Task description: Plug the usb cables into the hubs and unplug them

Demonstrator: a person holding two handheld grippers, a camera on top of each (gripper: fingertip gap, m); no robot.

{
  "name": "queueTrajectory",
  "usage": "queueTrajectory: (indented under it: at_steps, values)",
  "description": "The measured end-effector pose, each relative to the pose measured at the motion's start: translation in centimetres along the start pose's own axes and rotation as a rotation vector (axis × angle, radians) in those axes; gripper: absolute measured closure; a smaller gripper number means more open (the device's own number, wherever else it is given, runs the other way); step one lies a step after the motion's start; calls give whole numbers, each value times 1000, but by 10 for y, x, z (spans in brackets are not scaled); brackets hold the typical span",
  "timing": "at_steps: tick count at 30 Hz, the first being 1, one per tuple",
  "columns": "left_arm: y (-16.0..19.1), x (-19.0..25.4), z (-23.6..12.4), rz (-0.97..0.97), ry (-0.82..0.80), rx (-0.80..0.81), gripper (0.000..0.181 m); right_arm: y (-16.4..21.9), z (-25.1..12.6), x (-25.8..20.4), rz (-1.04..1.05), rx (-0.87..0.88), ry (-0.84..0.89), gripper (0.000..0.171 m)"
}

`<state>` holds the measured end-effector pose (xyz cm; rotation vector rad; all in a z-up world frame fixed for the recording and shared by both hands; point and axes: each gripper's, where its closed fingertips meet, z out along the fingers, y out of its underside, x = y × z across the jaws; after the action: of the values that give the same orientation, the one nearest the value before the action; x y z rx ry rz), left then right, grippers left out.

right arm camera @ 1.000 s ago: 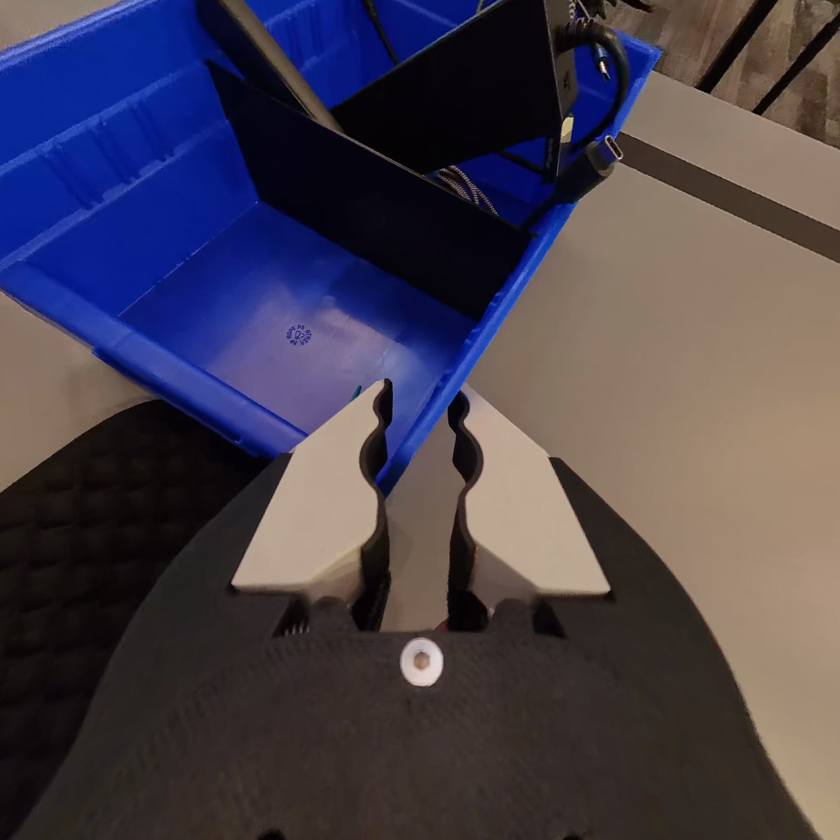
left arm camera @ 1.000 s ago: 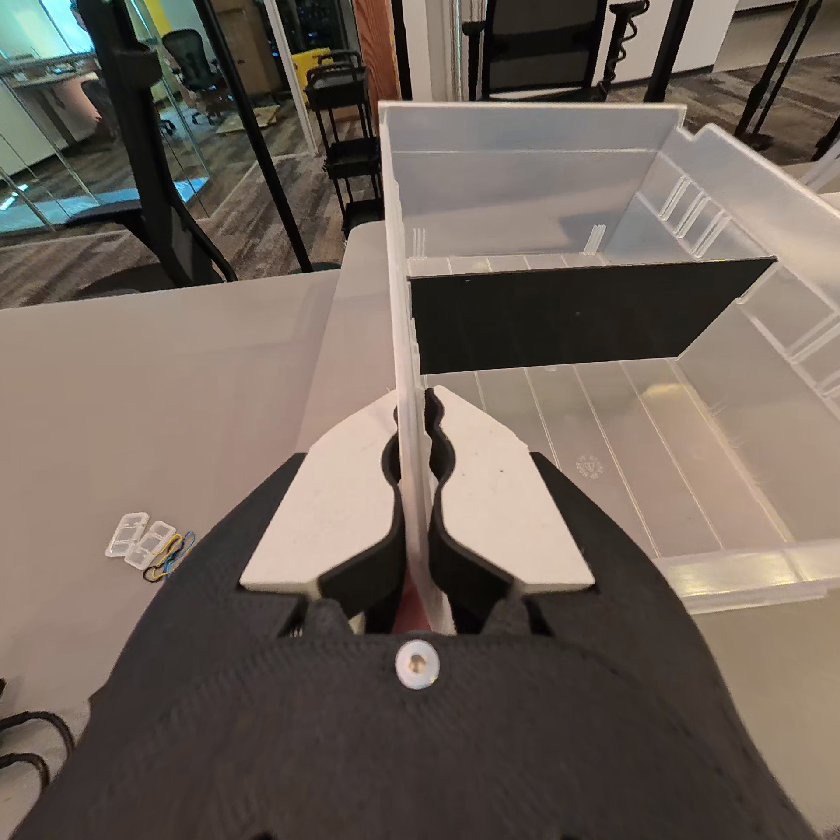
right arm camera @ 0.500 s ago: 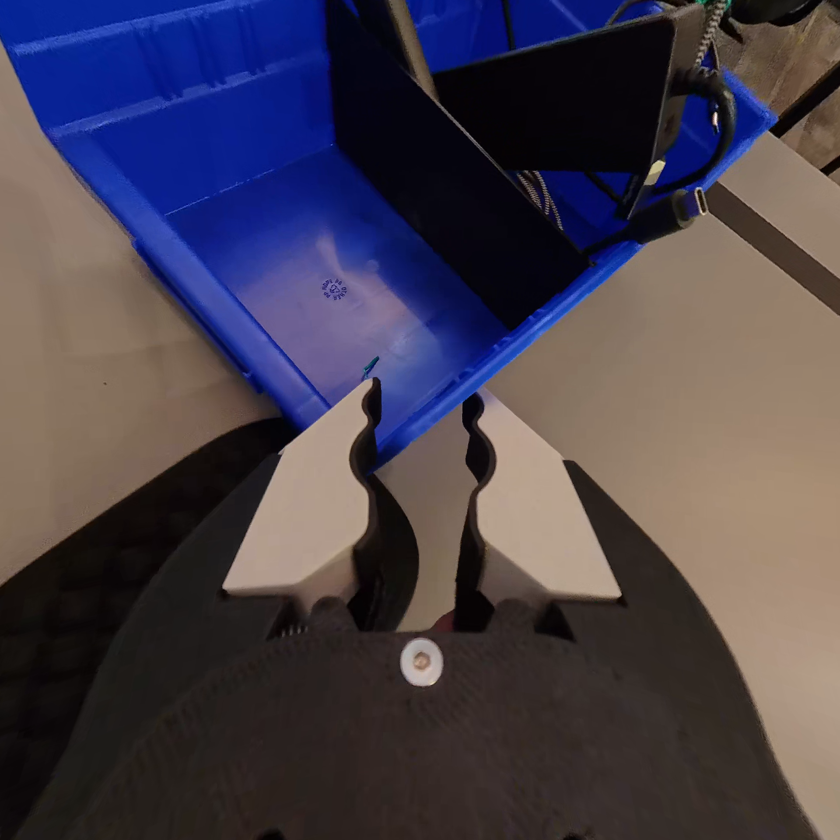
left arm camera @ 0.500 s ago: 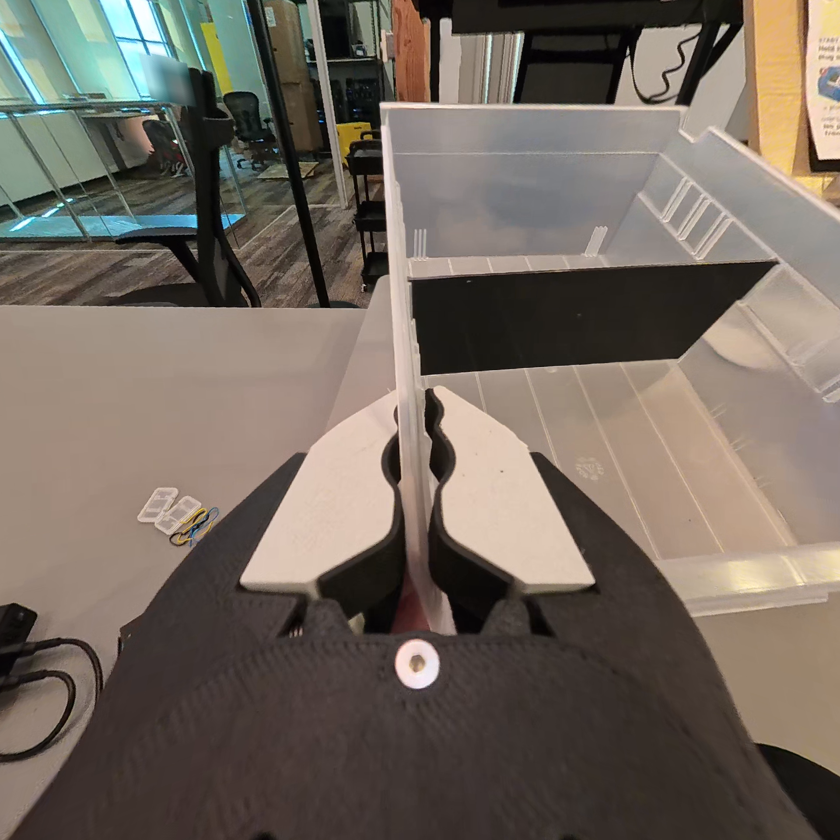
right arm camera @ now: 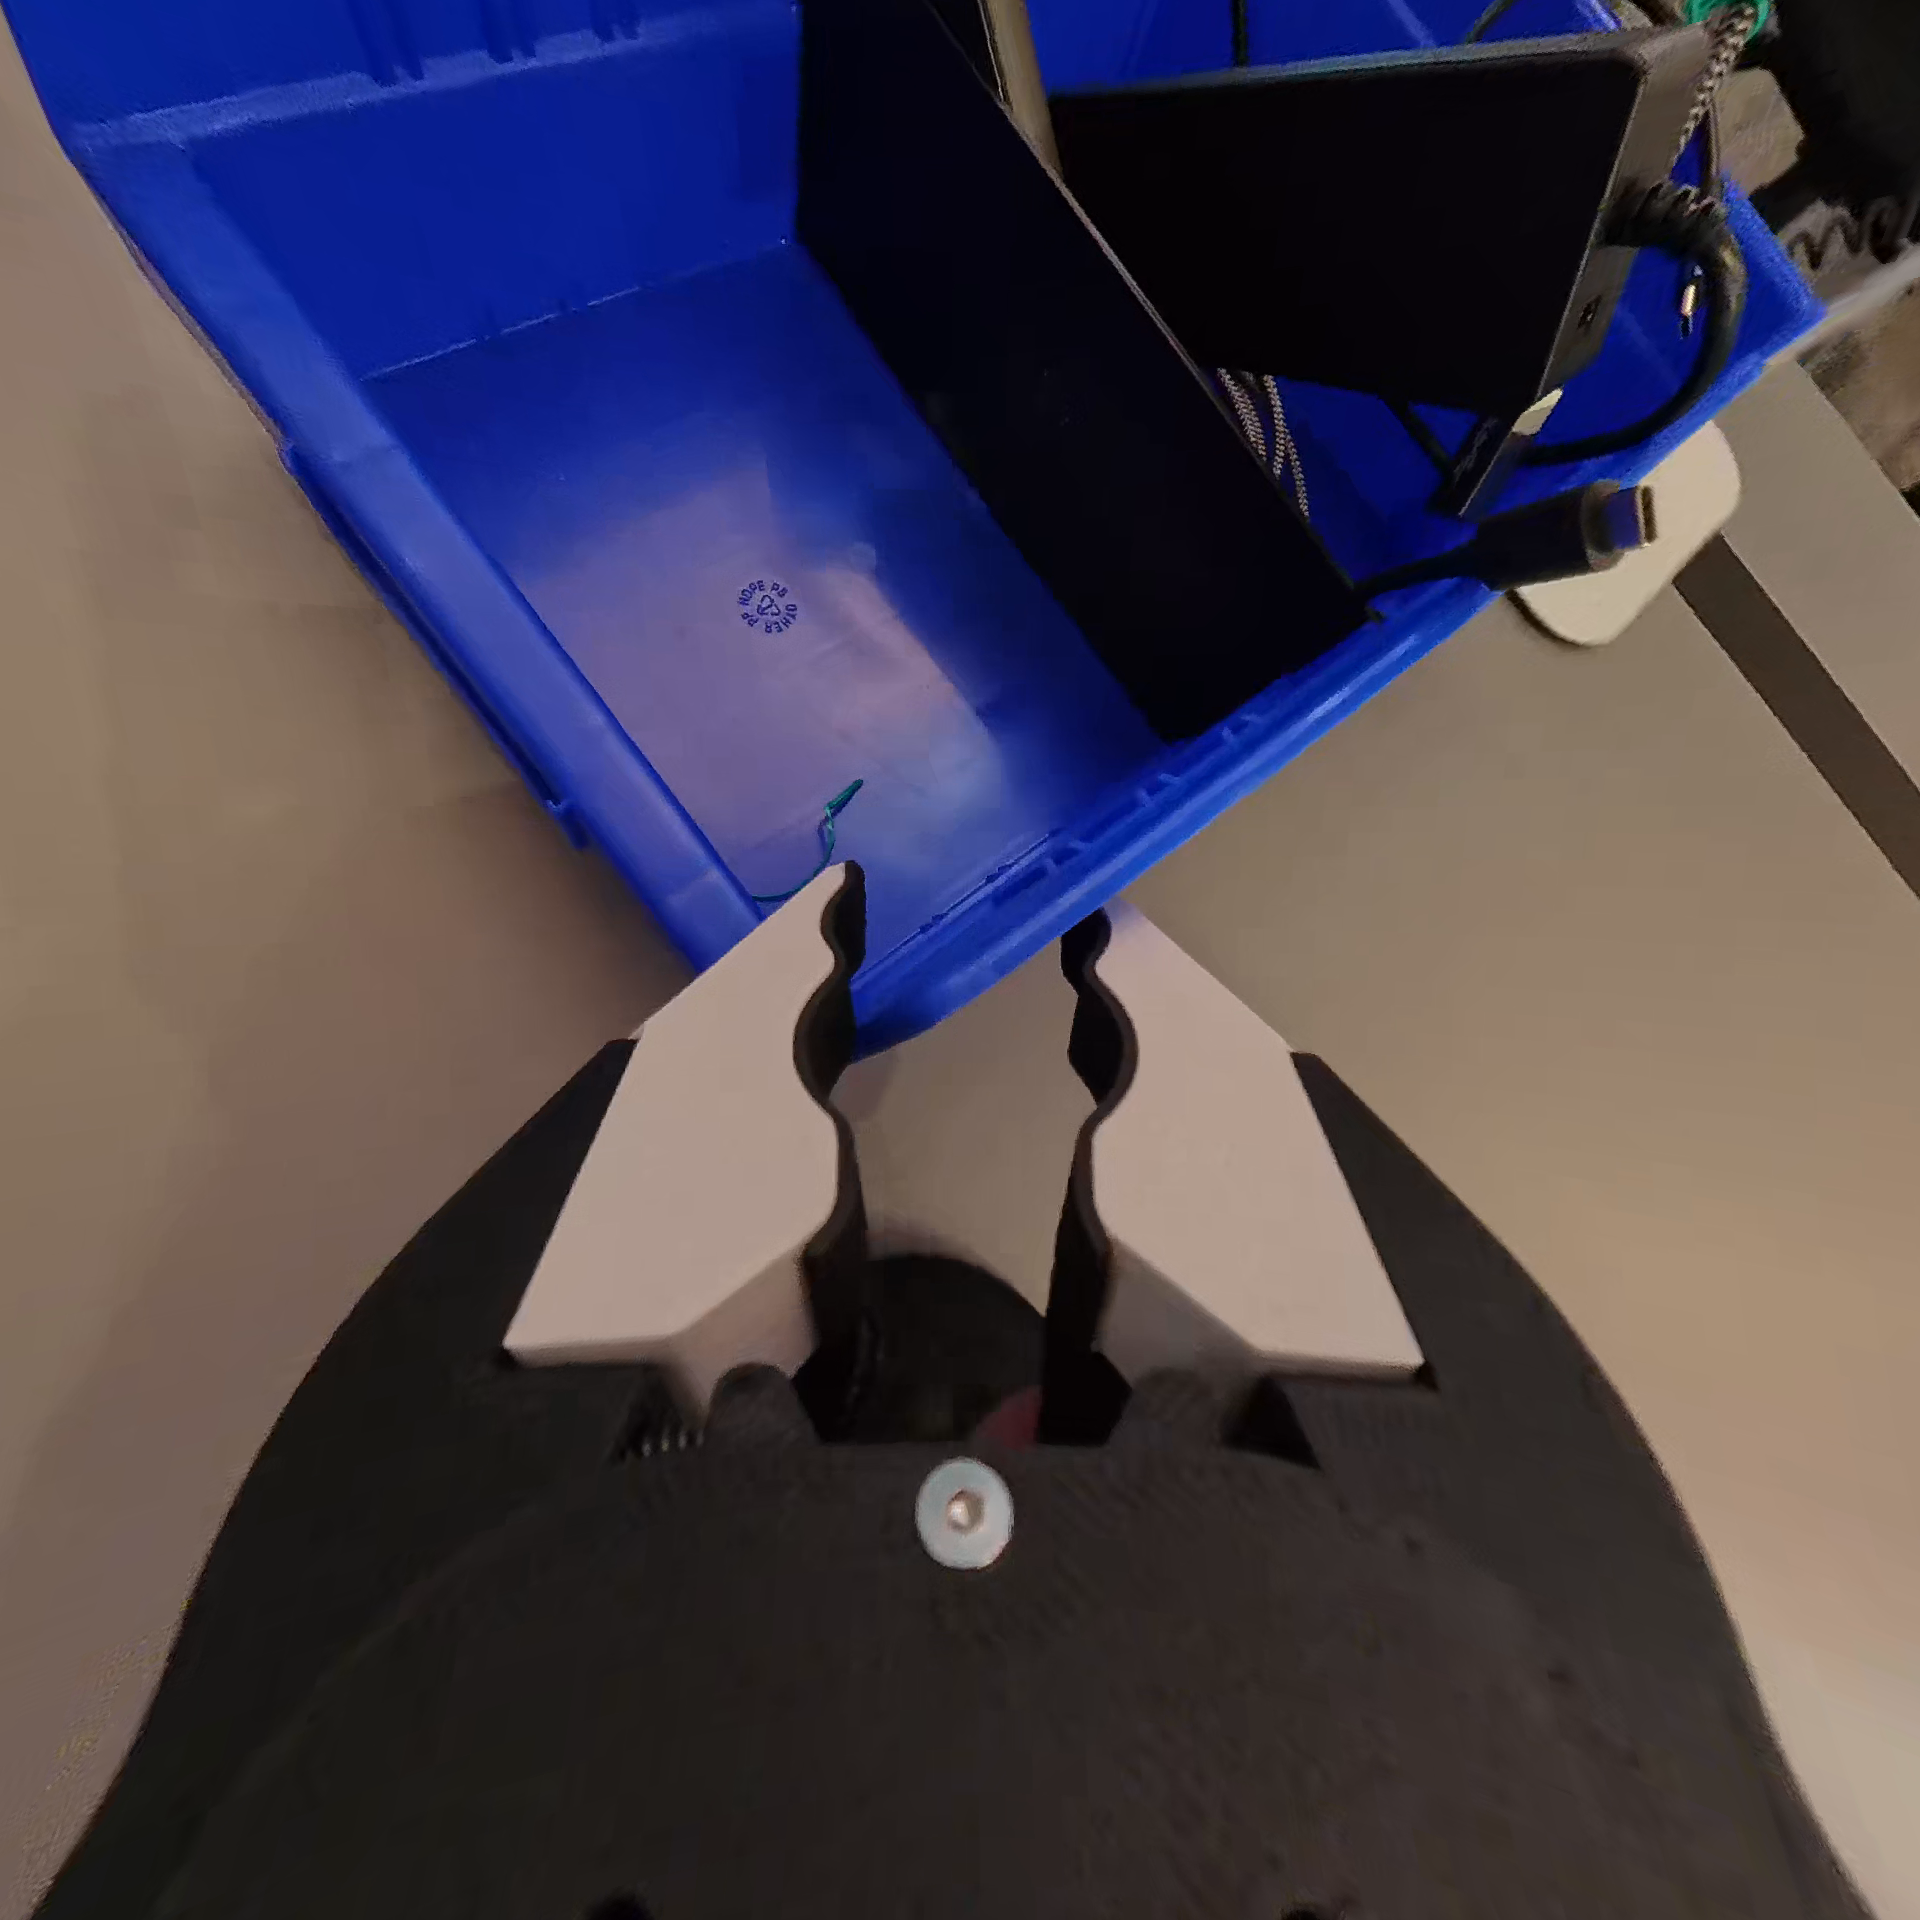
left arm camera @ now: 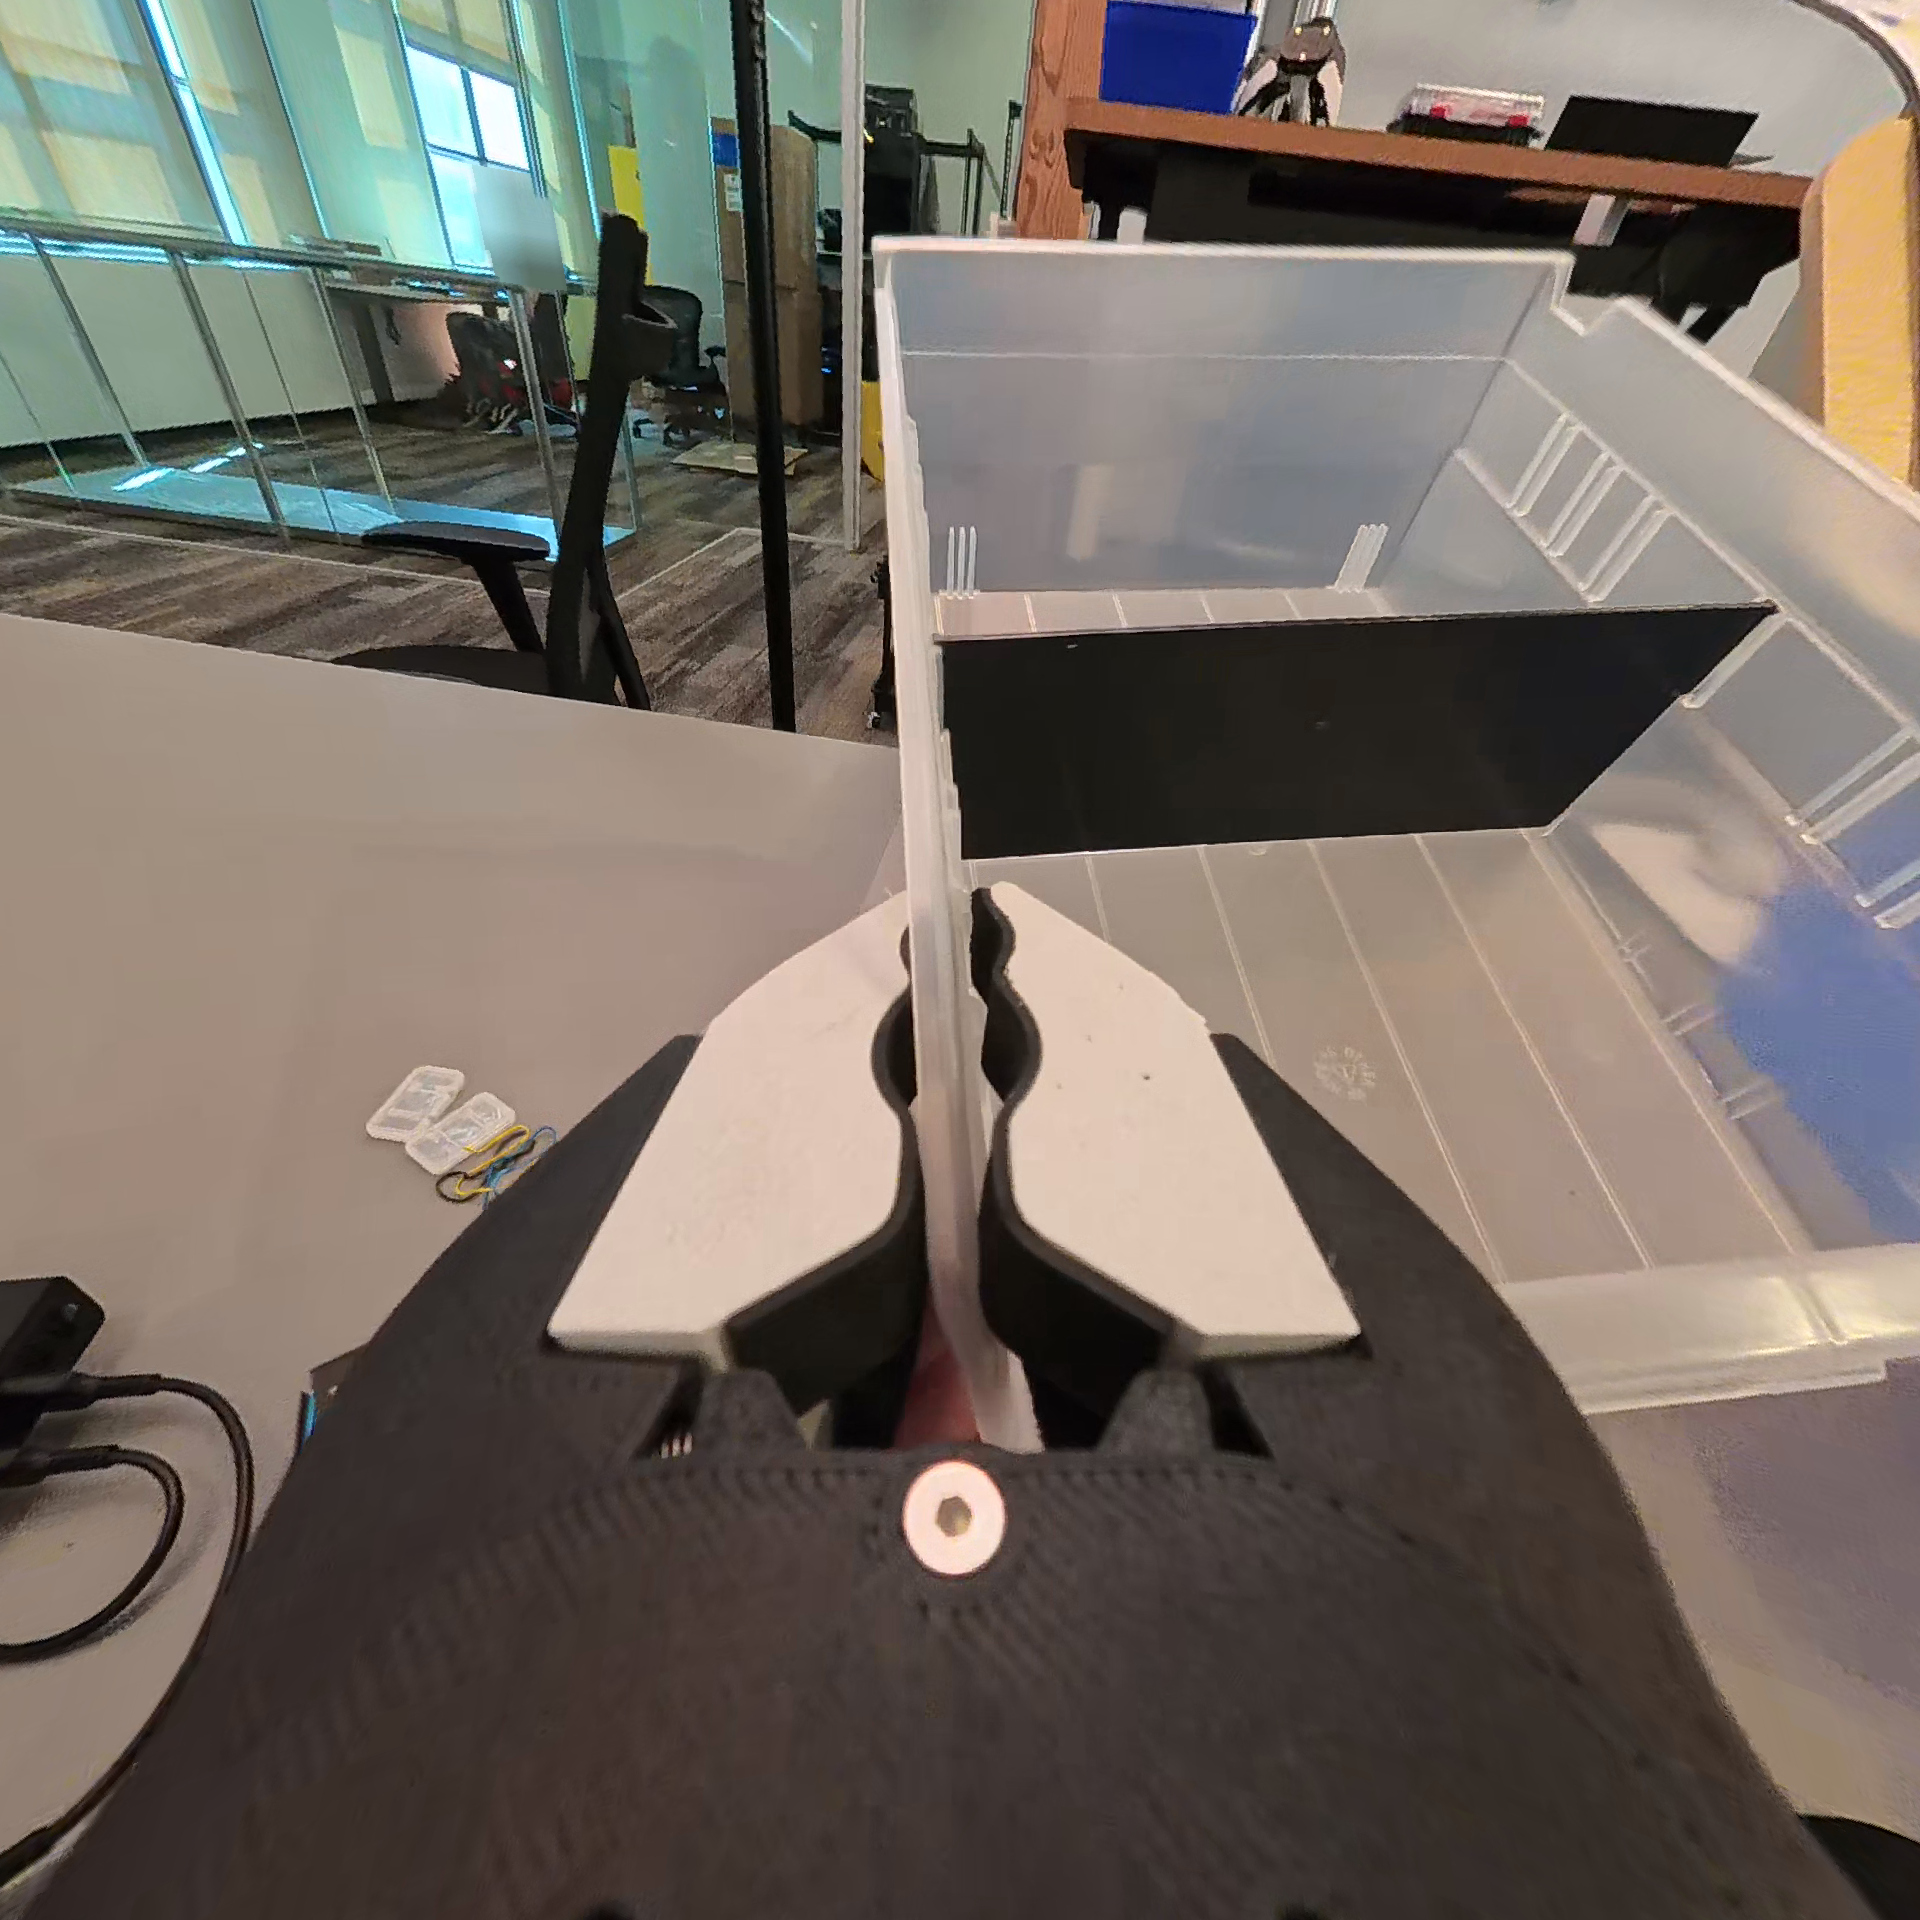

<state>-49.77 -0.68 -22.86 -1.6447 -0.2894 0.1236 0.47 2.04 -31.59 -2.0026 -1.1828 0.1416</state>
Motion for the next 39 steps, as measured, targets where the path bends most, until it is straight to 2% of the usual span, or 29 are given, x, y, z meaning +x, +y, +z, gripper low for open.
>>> queueTrajectory:
  at_steps: [8,19,31,39]
  values:
    - [-10,-37,-10,-122,-50,59,177,-54,36,-40,13,50,-93,134]
    - [-31,-76,-27,-138,-109,159,177,-127,90,-92,33,102,-176,126]
    - [-52,-104,-47,-209,-111,266,177,-202,159,-108,53,141,-180,125]
    - [-65,-98,-50,-242,-24,333,177,-235,197,-106,49,133,-192,127]
